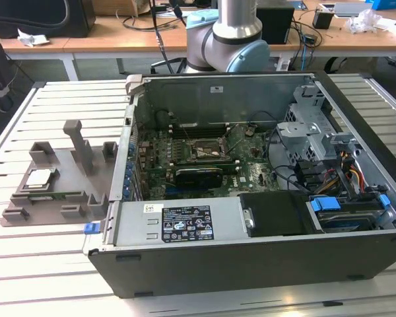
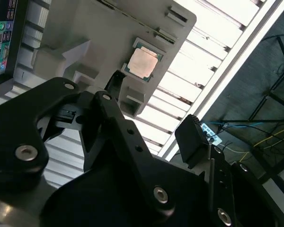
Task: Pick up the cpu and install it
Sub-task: 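Pick up the cpu and move it towards the insertion slot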
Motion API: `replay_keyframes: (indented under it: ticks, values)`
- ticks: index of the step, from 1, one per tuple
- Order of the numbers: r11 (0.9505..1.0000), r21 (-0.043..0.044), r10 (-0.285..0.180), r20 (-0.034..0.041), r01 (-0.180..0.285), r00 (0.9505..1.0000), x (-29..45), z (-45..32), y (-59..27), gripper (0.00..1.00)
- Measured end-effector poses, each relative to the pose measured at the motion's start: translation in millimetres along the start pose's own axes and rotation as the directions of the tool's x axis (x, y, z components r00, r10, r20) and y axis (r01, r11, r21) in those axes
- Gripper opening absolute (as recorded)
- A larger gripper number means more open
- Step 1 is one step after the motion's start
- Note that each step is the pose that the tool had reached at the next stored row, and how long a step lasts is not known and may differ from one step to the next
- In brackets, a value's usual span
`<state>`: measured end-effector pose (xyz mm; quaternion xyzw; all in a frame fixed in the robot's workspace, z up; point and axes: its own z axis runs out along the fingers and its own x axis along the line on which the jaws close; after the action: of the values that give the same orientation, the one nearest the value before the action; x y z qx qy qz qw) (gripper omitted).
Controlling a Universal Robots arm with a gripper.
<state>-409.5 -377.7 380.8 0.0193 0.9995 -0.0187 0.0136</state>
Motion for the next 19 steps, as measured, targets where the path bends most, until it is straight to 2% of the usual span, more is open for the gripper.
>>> replay_keyframes:
  ticks: [3, 8, 9, 11, 12, 19]
  values:
    - [1.0, -0.0003, 0.0, 0.0, 0.0, 1.0, 0.0, 0.7, 0.1, 0.72]
    - [1.0, -0.0005, -0.004, 0.0001, 0.004, 1.0, 0.3, 10.5, 0.4, 0.72]
    - [0.9999, -0.0006, -0.012, 0.0002, 0.012, 0.9999, 0.3, 11.6, 0.6, 0.72]
    - [0.9978, -0.002, -0.066, 0.0021, 0.066, 0.9978, 0.4, 12.3, 0.7, 0.72]
    - [0.9974, -0.0023, -0.072, 0.0028, 0.072, 0.9974, 0.3, 12.8, 0.8, 0.72]
    - [0.9974, -0.0023, -0.073, 0.0025, 0.073, 0.9974, 0.7, 23.1, 1.2, 0.72]
